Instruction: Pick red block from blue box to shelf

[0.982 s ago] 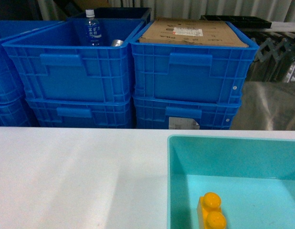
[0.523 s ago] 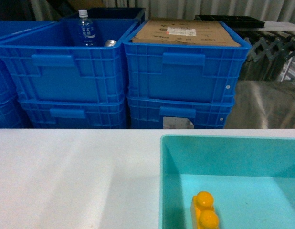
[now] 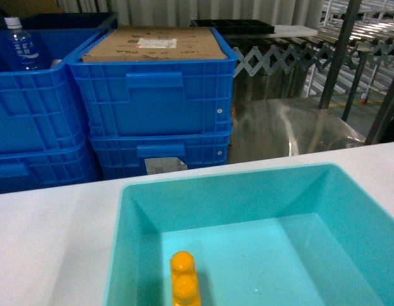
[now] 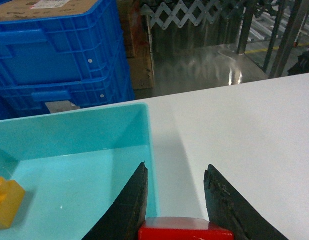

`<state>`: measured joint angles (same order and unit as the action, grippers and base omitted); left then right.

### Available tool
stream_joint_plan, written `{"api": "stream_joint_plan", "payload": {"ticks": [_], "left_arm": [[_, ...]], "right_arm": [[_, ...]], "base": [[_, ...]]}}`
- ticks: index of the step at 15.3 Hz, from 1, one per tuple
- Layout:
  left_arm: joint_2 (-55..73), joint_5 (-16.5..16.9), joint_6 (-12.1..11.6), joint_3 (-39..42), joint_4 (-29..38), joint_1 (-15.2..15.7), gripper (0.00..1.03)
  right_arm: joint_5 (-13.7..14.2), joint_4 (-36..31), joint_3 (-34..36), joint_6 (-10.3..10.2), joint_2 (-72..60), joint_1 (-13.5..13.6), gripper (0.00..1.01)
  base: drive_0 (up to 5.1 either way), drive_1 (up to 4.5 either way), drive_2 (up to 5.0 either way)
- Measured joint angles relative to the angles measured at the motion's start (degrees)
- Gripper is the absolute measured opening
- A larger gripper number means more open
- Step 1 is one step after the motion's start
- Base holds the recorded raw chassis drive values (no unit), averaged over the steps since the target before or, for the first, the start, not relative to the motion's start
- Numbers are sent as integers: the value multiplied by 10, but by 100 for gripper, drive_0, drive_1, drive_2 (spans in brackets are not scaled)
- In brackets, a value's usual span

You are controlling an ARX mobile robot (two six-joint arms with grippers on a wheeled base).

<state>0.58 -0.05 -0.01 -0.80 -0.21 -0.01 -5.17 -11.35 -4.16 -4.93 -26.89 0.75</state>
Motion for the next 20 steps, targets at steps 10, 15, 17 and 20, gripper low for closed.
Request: {"api": "stream_joint_plan", "payload": {"ticks": [10, 15, 17, 20], "left_arm": [[0, 0, 0, 0, 0, 0, 98], [0, 0, 0, 0, 0, 0, 98], [0, 0, 0, 0, 0, 0, 98], [0, 0, 0, 0, 0, 0, 98]], "right_arm": [[0, 0, 0, 0, 0, 0, 28], [0, 0, 0, 0, 0, 0, 28], [0, 0, 0, 0, 0, 0, 28], [0, 0, 0, 0, 0, 0, 28]], "base": [[-151, -151, -151], [-145, -145, -145], [-150, -150, -150], [-157, -157, -157]]}}
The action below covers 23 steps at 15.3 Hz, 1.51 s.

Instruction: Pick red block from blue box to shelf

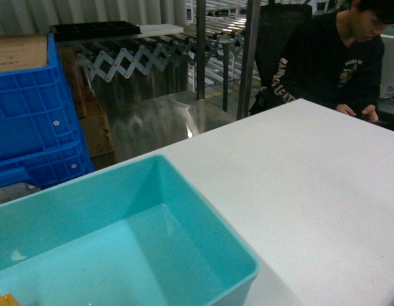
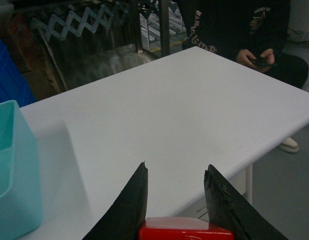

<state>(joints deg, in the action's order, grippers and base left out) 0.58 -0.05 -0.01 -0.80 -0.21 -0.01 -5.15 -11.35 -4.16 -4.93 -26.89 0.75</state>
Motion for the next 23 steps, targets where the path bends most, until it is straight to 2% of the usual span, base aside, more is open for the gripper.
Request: {"api": "stream_joint_plan", "payload": {"ticks": [23], "left_arm": [[0, 0, 0, 0, 0, 0, 98]], "right_arm": [[0, 0, 0, 0, 0, 0, 28]], "base": [[-152, -152, -152]]}}
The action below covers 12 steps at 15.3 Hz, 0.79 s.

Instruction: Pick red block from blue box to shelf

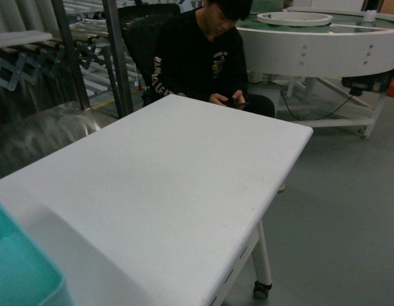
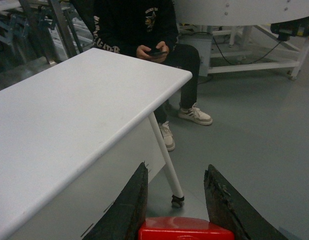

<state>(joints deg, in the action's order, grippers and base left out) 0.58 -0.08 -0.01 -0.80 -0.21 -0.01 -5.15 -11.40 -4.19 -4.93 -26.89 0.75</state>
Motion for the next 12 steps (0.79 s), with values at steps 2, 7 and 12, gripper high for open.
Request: {"api": "stream_joint_plan", "payload": {"ticks": [2, 7, 12], "left_arm": [[0, 0, 0, 0, 0, 0, 98], [0, 0, 0, 0, 0, 0, 98], [0, 0, 0, 0, 0, 0, 98]], "right_arm": [[0, 0, 0, 0, 0, 0, 28], [0, 0, 0, 0, 0, 0, 28], [0, 0, 0, 0, 0, 0, 28]], "base": [[-144, -144, -144], [-140, -140, -140], [-143, -143, -143]]}}
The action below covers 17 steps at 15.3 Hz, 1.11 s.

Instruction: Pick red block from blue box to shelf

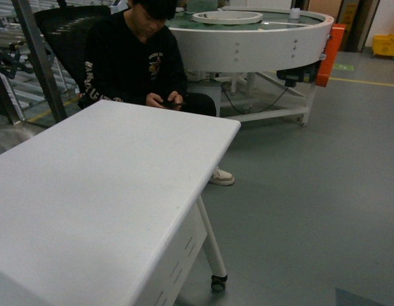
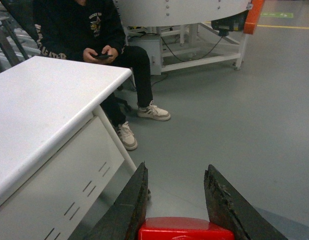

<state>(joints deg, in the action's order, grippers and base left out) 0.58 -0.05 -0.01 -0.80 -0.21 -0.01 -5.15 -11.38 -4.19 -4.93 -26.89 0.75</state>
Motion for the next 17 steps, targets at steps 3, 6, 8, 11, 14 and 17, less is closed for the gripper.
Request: {"api": "stream_joint_plan", "payload": {"ticks": [3, 6, 8, 11, 14, 17], "left_arm": [[0, 0, 0, 0, 0, 0, 98], [0, 0, 0, 0, 0, 0, 98], [0, 0, 0, 0, 0, 0, 98], [0, 0, 0, 0, 1, 0, 98], [0, 0, 0, 0, 0, 0, 98], [0, 0, 0, 0, 0, 0, 98]], "right_arm": [[0, 0, 0, 0, 0, 0, 28], [0, 0, 0, 0, 0, 0, 28], [0, 0, 0, 0, 0, 0, 28], [0, 0, 0, 0, 0, 0, 28], [0, 0, 0, 0, 0, 0, 28], [0, 0, 0, 0, 0, 0, 28]], "base": [[-153, -153, -153], [-132, -132, -132], [-139, -139, -139], [-152, 239, -543], [-155, 278, -589], [-134, 299, -568]]}}
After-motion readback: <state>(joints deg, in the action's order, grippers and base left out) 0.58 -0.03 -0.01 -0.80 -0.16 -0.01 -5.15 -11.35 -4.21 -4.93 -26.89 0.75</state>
